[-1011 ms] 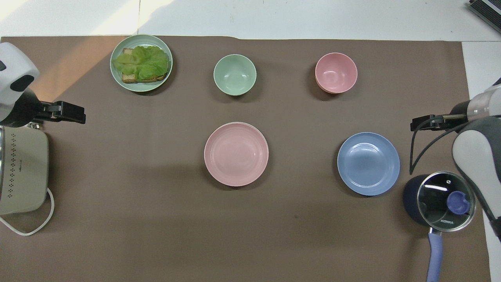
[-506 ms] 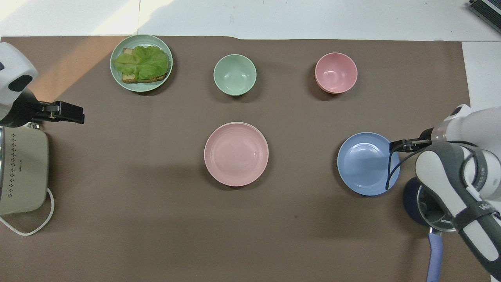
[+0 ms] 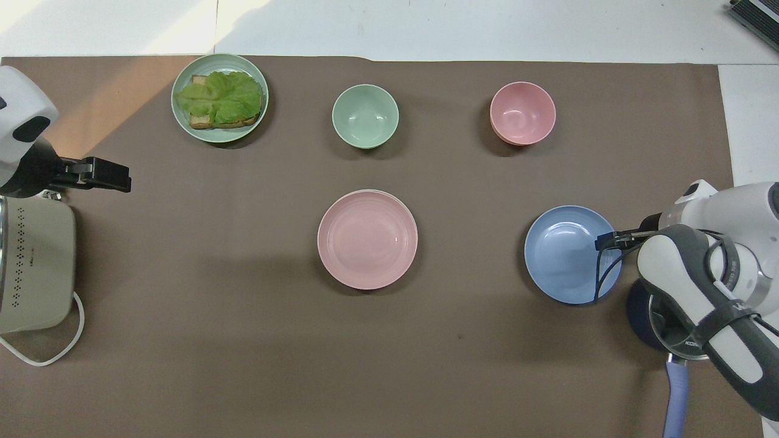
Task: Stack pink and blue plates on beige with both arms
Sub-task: 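Carry the blue plate with the right gripper onto the pink plate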
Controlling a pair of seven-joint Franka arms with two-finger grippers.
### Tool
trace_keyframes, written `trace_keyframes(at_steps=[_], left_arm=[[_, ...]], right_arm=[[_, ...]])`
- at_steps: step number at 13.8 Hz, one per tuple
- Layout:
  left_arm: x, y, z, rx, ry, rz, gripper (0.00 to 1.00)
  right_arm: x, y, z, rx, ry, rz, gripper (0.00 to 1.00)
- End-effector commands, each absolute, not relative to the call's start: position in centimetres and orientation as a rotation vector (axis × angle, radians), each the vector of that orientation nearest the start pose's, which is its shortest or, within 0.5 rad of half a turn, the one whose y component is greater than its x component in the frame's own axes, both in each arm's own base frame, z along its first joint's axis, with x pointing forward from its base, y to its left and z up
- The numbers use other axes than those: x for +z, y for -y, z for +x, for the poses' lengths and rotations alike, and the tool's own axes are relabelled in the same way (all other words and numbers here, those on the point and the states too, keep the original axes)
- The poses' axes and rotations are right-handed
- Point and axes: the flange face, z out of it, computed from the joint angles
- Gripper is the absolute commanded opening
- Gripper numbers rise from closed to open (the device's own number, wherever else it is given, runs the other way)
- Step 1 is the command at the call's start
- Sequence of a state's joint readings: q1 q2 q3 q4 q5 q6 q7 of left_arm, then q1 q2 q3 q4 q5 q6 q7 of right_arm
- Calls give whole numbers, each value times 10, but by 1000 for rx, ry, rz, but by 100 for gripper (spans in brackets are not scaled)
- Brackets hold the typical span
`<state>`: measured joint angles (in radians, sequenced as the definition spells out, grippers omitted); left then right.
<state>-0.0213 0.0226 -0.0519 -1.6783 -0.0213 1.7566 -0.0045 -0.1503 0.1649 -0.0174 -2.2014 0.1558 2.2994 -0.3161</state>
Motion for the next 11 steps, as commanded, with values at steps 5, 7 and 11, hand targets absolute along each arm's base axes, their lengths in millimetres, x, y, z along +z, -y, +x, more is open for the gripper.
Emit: trace_keyframes(at_steps=[5,7,11], left_arm=[[584,40,570,-82,-120,-3145,100],[584,40,570,-82,-117,-3145,100],[584,40,570,-82,-117,-3145,100]], right_arm=[[304,85,532,35,19,-2919,0],[318,81,538,38,25,-2889,0],[365,48,552,29,118,-2864,0]])
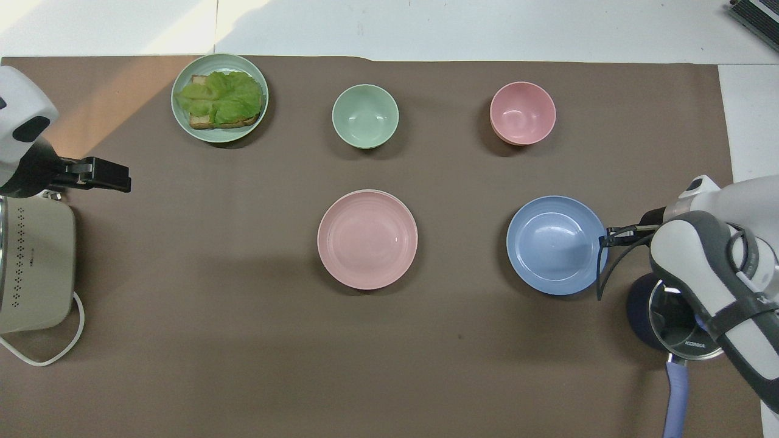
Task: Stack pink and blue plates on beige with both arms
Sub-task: 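Carry the blue plate with the right gripper onto the pink plate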
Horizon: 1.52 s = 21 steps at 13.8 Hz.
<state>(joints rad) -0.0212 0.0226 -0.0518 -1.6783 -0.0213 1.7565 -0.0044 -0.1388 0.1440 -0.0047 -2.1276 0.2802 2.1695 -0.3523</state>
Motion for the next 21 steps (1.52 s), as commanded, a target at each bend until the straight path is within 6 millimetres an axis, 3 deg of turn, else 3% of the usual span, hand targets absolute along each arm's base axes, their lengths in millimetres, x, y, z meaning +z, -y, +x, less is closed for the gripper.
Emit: trace_keyframes(at_steps=[1,4,6,9,12,15,21], left_arm=[[584,40,570,-82,-117,-3145,100],[584,40,570,-82,-117,-3145,100],[584,40,570,-82,-117,-3145,100],[584,40,570,-82,-117,-3145,100],[584,40,570,-82,-117,-3145,100],[584,40,570,-82,-117,-3145,100],[584,40,570,-82,-120,-3145,100]], right_arm=[[379,29,556,14,138,-2863,0],[399,-40,570,-27,102,-2819,0],[403,-110,568,-78,55,-2830,0],[399,-180,560,-53,-75,-2820,0],[389,-236,560,-69,-219,-2794,0],[379,-265,557,-28,-342,-2779,0],[349,-281,549,31,-438,-2786,0]])
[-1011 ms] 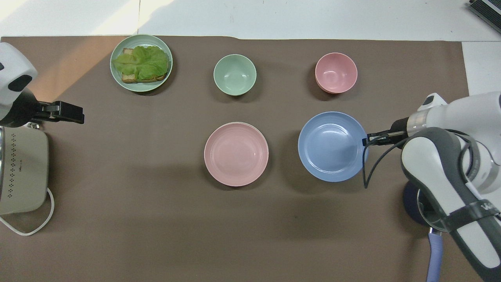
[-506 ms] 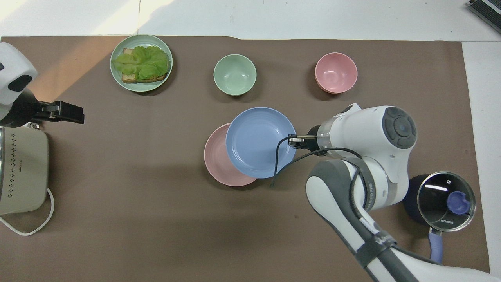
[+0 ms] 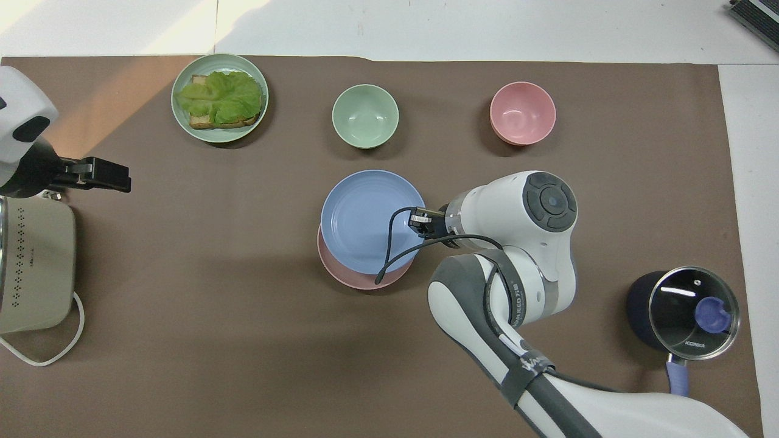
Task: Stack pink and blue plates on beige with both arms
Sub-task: 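Carry the blue plate with the right gripper onto the pink plate, then open the right gripper and draw it back from the stack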
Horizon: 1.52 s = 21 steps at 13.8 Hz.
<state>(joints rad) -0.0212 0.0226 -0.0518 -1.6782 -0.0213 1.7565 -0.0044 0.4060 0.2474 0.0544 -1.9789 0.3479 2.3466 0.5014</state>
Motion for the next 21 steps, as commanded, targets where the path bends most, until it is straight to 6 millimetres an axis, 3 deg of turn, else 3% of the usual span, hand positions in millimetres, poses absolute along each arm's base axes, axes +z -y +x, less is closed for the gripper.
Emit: trace_keyframes(at_steps=[1,6,7,8,9,11,14,16,21], left_arm=[[584,40,570,-79,-117,-3145,100],[584,40,570,-82,-117,-3145,100],[584,40,570,-82,-117,-3145,100],[584,40,570,-82,-117,-3145,100],[584,40,570,-82,-117,-3145,100],[584,40,570,-82,-117,-3145,100],[584,40,570,-82,-117,-3145,100],[584,40,570,-82,-117,-3145,100],[584,40,570,-82,-117,-3145,100]], right_arm=[[348,-281,548,36,-436,-2788,0],[344,-290,535,79,-420,-2802,0],[343,-291,535,84,-418,-2805,15],[342,-290,534,103,-419,-2809,43],[341,-286,535,124,-421,-2816,57],[343,-285,538,119,-420,-2822,94],[354,-277,542,151,-424,-2829,100],[378,-252,553,132,-456,-2832,100],[458,-152,571,-106,-470,-2963,100]])
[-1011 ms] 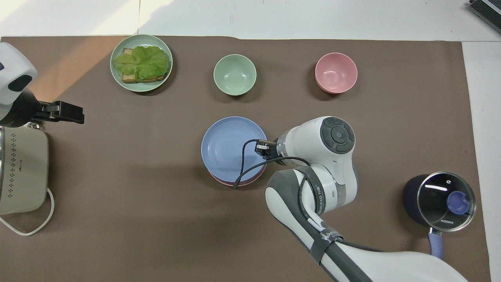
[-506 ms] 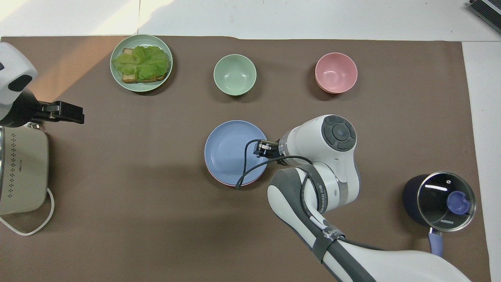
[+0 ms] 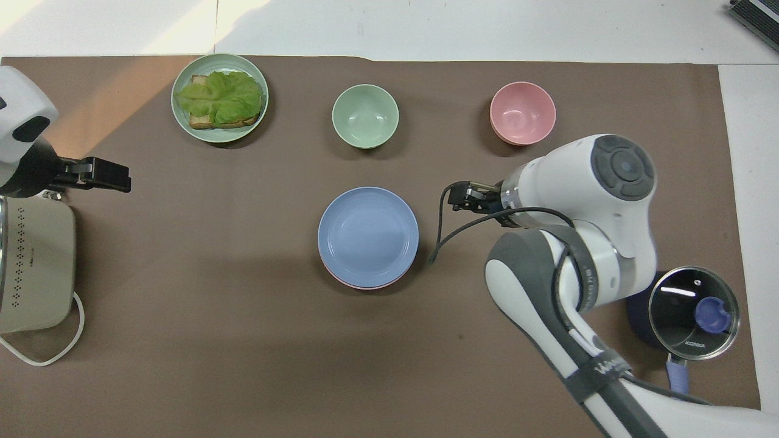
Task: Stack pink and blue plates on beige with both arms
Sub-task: 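Open the right gripper and draw it back from the stack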
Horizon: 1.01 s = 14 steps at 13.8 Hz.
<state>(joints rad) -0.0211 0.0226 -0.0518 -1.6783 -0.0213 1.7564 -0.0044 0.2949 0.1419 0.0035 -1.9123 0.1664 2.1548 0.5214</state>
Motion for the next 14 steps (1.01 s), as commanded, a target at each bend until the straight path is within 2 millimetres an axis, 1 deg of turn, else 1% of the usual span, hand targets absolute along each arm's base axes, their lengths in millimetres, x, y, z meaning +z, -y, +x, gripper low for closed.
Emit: trace_keyframes(at_steps=[1,3,5,7,8,9,10,12,13,14], left_arm=[[584,40,570,-82,-117,-3145,100],[584,40,570,-82,-117,-3145,100],[584,40,570,-82,-117,-3145,100],[584,40,570,-82,-117,-3145,100],[584,40,570,-82,-117,-3145,100],[584,40,570,-82,-117,-3145,100],[584,40,570,-82,-117,-3145,100],[584,40,570,-82,-120,-3145,100],[584,40,570,-82,-117,-3145,100],[584,40,570,-82,-117,-3145,100]], right_arm=[[470,-133,572,-128,-480,-2959,100],[495,-88,569,-158,-455,-2978,100],[527,-39,561,-181,-459,-2994,100],[560,-10,554,-129,-452,-3012,100],[585,1,552,-109,-406,-3045,100],[600,5,552,-103,-344,-3103,100],[614,8,552,-113,-328,-3145,100],[634,10,550,-77,-330,-3164,100],[632,11,552,-10,-335,-3170,100],[640,10,556,5,-336,-3170,100]])
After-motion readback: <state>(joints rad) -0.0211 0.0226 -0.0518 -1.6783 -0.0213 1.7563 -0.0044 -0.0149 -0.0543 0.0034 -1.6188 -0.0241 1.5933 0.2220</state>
